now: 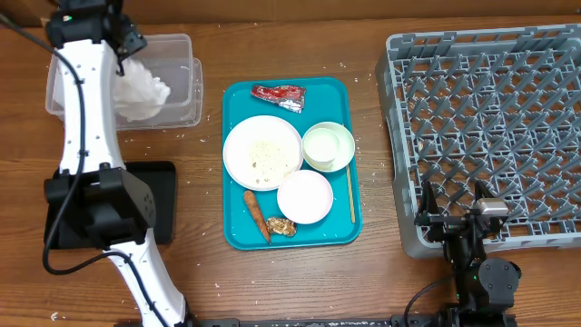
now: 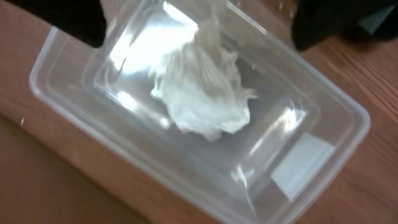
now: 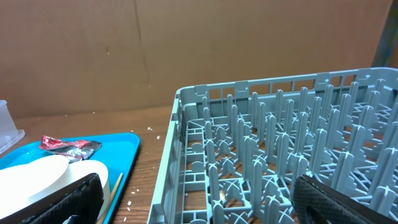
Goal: Sort waste into correct bins and load items into the dishwasher
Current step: 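Drop the second napkin into the clear bin with the left gripper, then reach the left gripper to the red candy wrapper and grasp it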
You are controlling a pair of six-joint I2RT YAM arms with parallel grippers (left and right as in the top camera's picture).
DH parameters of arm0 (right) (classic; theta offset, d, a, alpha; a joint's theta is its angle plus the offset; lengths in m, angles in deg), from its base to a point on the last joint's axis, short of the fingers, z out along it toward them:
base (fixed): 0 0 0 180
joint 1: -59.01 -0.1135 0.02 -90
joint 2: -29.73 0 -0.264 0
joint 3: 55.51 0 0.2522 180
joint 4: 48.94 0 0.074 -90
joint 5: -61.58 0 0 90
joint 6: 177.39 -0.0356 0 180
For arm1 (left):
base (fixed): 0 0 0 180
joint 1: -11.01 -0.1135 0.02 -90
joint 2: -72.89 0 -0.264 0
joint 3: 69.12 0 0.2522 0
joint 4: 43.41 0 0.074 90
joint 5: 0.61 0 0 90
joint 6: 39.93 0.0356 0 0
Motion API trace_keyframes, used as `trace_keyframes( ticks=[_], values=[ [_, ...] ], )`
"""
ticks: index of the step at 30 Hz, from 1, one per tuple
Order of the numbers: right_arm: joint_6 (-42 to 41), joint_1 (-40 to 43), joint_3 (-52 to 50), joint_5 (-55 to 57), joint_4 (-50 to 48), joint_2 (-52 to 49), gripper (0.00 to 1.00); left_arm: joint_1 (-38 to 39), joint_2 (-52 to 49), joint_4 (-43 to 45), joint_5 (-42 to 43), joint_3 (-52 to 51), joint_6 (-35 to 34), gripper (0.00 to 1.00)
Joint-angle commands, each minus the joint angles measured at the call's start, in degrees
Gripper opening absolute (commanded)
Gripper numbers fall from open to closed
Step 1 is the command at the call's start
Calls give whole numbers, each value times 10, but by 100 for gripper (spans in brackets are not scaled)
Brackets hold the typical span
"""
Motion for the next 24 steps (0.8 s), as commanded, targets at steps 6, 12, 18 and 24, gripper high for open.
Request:
trace_keyframes(
  ticks=[6,12,18,24],
  values=[
    [-4,0,-6,0,-5,6,100,16,-2,-53,285,5,87,93],
    [-4,0,-6,0,-4,6,100,117,-2,-52,307,-7,163,96],
    [-4,0,-6,0,-4,6,100,223,-2,39,171,-86,57,91],
    [-4,0,-6,0,-5,6,100,278,-2,151,114,-174,-85,87]
  ],
)
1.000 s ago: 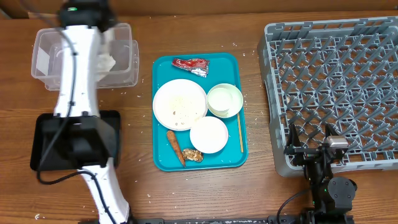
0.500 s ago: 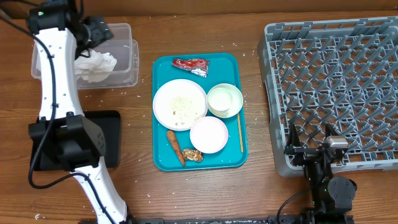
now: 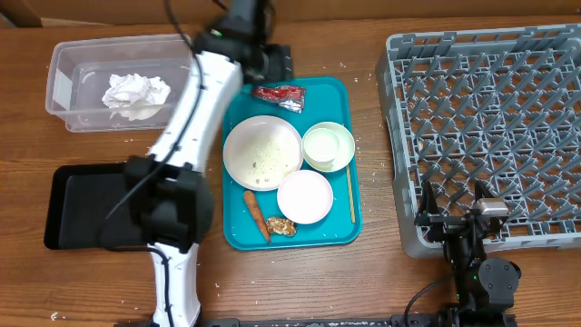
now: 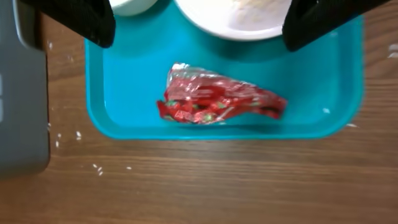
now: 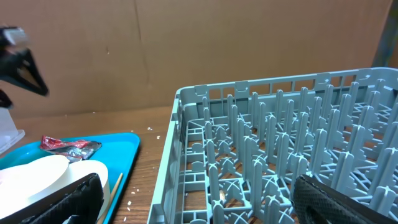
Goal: Sort waste into correct bins and load items into the dishwasher
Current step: 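Reach the left gripper to the red candy wrapper and grasp it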
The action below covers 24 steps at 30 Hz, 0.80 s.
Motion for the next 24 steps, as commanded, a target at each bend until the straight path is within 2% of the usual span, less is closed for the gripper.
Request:
trace_keyframes(
  ticks=[1,9,21,24],
  values=[
    [-4,0,-6,0,-5,6,100,7,-2,45,-63,-45,-130,88],
    [-4,0,-6,0,-5,6,100,-2,-2,88,-86,-108,-266,87],
    [-4,0,-6,0,-4,6,100,-3,-28,167,-81,-143,-270,87],
    [-4,0,-6,0,-5,6,100,-3,-49,181,-56,-143,-269,87]
  ],
)
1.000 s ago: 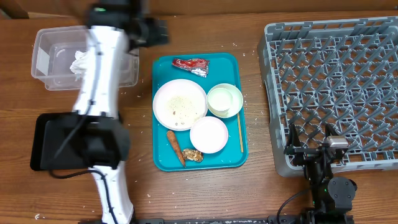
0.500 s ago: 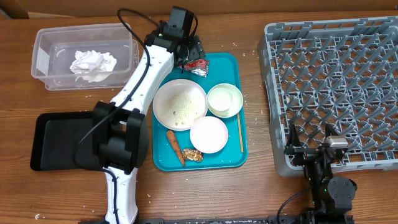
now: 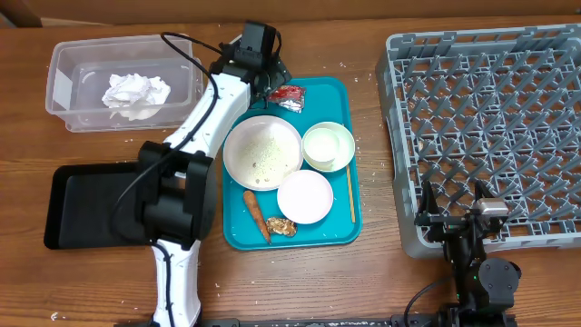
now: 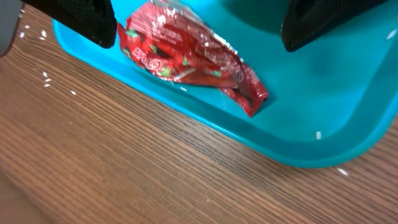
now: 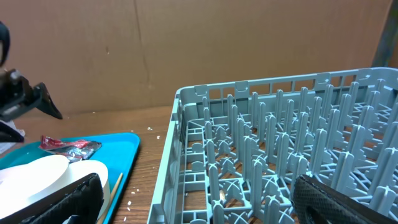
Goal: Sort waste into correct bins and load items into the dishwasher
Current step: 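Reach the left gripper to the red candy wrapper and grasp it, then carry the red wrapper with the left gripper and drop into the bin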
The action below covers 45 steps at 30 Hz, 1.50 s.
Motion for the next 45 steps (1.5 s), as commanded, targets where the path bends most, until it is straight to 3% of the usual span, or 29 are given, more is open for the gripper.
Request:
trace_keyframes(
  ticks=[1,8,16,22,30,40,45],
  values=[
    [-4,1,-6,0,-4,6,100,0,-36,4,14,-5,-13,87],
    [-4,1,-6,0,-4,6,100,0,-44,12,14,-5,-10,86],
    [-4,1,-6,0,-5,6,100,-1,-63,19,10,-5,-5,72],
    [-4,1,-6,0,-4,6,100,0,-65,21,10,-5,-4,54],
    [-4,1,-6,0,-4,6,100,-11,-59,-5,27,11,17,4],
    [-4,1,-6,0,-5,6,100,-14,44,-80,16,114,111,4],
    [-4,1,-6,0,-5,6,100,-33,133,-118,-89,134,151,4]
  ],
)
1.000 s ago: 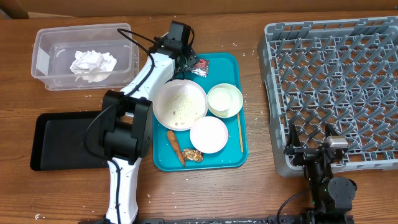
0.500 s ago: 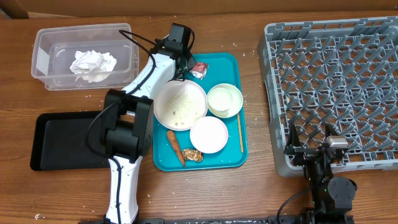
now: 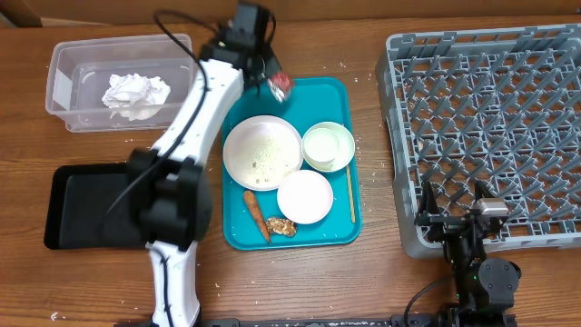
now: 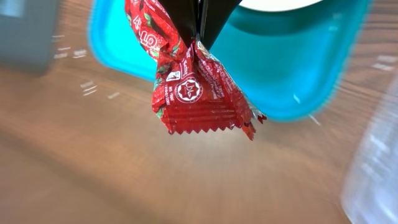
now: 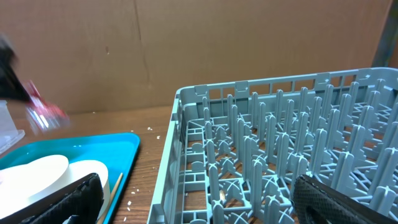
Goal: Sort waste into correct bins and load items into the dishwasher
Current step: 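Carry the red wrapper with the left gripper and drop into the bin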
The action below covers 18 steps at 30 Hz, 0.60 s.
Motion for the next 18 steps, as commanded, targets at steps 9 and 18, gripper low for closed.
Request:
trace_keyframes(
  ticks=[9,18],
  values=[
    [-4,0,-6,0,-5,6,100,-148,150,-77,-239,26,91,4],
    [-4,0,-6,0,-4,6,100,-288,64,-41,-130,18,112,100]
  ],
)
